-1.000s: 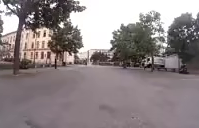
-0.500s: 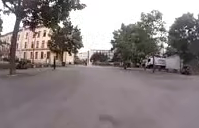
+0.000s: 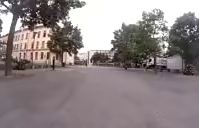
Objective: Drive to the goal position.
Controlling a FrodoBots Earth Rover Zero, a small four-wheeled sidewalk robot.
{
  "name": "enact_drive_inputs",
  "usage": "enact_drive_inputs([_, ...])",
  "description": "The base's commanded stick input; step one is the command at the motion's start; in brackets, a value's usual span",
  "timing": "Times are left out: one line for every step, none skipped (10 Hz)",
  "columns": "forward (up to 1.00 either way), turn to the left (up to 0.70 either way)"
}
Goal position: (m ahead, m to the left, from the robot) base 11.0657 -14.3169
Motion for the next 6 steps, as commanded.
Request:
enact_drive_inputs([0.60,0.00])
enact_drive_inputs([0.60,0.00])
enact_drive_inputs([0.60,0.00])
enact_drive_inputs([0.60,0.00])
enact_drive_inputs([0.60,0.00])
enact_drive_inputs([0.60,0.00])
